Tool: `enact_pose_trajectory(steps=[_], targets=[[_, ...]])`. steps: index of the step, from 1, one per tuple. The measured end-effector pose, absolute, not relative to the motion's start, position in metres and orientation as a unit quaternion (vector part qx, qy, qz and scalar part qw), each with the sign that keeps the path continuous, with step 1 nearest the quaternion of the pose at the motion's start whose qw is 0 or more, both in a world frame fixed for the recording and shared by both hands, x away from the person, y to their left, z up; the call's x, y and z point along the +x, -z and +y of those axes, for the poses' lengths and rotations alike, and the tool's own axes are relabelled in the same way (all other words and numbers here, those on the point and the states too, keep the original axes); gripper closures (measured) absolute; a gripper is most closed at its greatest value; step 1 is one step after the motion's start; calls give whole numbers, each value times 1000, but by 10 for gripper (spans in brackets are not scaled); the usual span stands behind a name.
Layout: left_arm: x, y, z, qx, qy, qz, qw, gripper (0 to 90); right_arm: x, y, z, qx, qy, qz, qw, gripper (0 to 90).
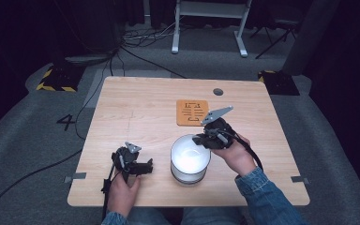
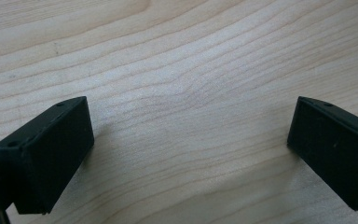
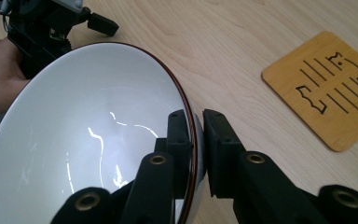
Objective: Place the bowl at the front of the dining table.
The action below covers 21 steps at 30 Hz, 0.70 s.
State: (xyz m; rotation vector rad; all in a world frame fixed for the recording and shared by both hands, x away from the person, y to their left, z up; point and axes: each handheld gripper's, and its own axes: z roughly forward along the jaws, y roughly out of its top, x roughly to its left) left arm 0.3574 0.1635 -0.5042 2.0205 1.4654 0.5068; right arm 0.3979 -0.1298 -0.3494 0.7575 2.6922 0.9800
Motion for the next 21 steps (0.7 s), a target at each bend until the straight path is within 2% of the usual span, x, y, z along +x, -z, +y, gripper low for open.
enact_pose_trajectory(steps=[21], targets=[[357, 504, 164, 756, -194, 553, 292, 5, 424, 320, -127, 257, -335, 900, 112, 816]])
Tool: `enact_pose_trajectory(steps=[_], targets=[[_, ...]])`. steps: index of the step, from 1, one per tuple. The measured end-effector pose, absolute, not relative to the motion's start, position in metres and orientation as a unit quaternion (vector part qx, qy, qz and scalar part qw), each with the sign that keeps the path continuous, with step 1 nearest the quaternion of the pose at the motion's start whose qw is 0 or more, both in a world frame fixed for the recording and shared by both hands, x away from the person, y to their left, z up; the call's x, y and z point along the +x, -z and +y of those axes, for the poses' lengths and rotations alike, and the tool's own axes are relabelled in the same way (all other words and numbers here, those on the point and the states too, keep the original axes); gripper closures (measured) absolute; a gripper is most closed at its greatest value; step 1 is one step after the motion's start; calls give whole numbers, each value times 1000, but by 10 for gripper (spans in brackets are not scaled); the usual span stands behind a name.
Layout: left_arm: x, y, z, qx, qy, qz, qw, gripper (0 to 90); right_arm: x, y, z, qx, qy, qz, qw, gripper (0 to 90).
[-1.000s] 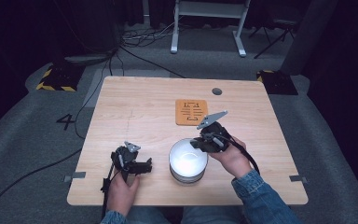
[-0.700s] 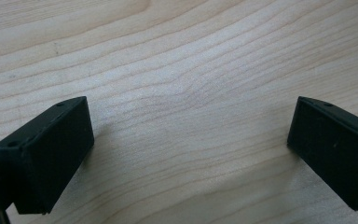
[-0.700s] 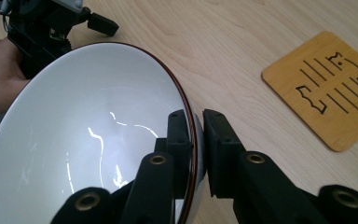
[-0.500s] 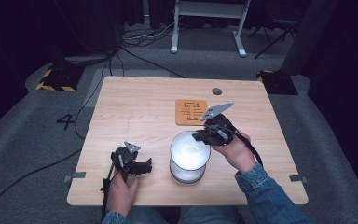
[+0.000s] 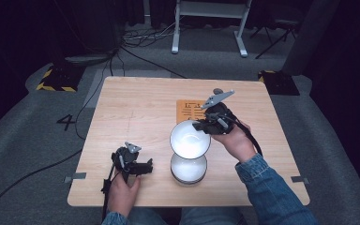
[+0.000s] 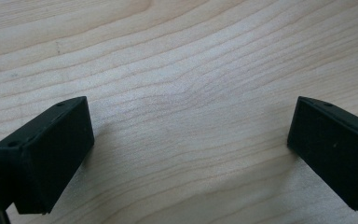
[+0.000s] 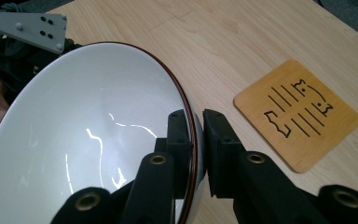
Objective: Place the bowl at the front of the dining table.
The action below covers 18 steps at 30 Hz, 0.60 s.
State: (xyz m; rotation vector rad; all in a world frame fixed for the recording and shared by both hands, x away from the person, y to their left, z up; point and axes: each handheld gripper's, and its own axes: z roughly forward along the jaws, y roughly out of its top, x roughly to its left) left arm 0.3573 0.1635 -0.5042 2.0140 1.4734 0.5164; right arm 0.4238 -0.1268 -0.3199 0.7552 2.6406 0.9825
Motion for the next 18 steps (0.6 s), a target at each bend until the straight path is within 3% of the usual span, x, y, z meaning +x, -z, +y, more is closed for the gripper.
enact_pose_trajectory(steps=[18], targets=[[358, 505, 163, 757, -193, 550, 295, 4, 470, 307, -117, 285, -333, 889, 132, 816]])
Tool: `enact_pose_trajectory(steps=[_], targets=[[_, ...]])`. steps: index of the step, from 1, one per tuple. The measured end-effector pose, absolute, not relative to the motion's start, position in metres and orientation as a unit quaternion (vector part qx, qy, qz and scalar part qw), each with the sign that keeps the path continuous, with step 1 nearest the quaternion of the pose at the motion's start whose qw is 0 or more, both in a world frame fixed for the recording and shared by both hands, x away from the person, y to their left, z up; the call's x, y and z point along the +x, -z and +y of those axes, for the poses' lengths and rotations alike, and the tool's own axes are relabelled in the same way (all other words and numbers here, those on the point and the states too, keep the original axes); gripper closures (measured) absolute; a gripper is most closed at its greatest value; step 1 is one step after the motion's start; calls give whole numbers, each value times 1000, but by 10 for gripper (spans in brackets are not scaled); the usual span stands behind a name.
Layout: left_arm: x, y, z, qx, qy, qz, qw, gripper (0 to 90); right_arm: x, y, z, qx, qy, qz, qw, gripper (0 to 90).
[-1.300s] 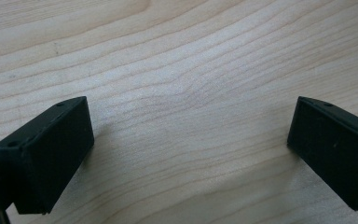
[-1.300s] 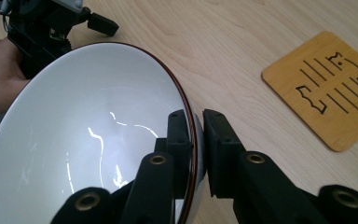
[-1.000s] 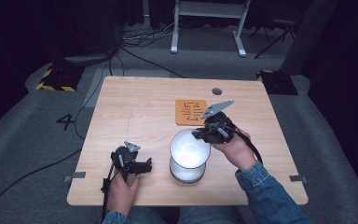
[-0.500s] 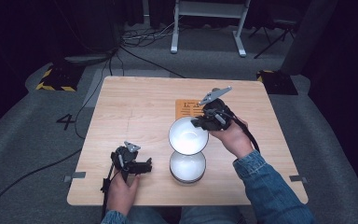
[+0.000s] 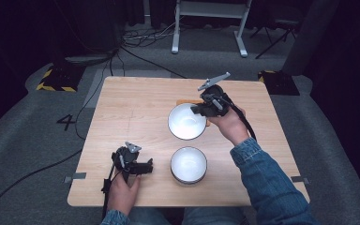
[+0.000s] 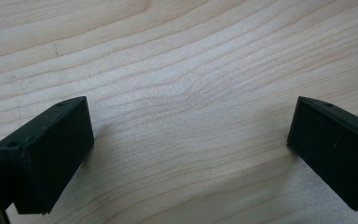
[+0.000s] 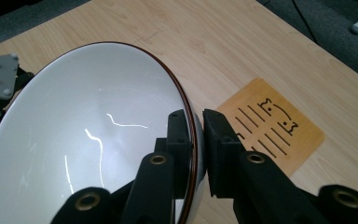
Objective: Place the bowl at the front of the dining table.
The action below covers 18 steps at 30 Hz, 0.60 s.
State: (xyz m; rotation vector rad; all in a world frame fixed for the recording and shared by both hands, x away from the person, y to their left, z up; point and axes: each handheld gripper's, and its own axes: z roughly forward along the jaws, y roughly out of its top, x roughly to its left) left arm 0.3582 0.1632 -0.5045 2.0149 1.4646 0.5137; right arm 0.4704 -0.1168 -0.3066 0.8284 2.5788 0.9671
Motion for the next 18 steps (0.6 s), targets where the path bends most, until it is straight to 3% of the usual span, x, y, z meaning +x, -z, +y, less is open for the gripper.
enact_pose_trajectory(steps=[18], targets=[[358, 505, 163, 757, -192, 550, 296, 4, 522, 303, -118, 342, -342, 862, 151, 816]])
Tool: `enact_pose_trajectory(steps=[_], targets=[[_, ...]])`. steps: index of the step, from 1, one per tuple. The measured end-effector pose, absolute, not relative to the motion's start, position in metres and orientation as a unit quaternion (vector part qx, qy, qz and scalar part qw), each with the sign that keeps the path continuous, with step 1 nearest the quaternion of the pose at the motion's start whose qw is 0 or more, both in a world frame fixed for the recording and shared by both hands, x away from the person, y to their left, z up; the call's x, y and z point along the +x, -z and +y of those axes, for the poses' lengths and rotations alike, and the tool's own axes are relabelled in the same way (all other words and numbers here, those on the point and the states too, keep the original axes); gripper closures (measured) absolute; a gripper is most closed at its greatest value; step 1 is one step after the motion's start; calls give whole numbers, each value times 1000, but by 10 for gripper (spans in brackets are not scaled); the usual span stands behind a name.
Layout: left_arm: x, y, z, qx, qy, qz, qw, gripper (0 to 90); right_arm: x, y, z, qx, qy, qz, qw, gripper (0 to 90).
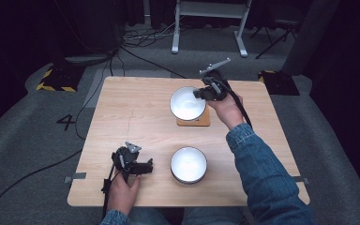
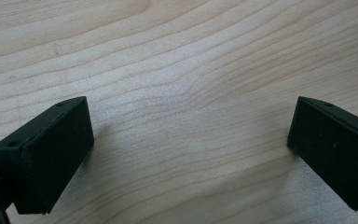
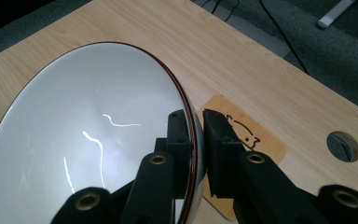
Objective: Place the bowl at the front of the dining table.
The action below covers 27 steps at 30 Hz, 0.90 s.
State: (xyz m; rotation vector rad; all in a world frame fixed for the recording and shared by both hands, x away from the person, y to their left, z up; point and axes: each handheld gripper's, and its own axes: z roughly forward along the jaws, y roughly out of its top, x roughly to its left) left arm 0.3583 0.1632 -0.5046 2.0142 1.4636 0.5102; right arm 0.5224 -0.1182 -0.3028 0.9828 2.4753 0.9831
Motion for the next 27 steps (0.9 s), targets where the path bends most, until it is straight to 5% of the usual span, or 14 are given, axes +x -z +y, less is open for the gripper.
enact_pose_trajectory(steps=[27], targets=[[360, 504, 163, 758, -197, 549, 291, 4, 589, 336, -117, 415, -315, 833, 184, 817]])
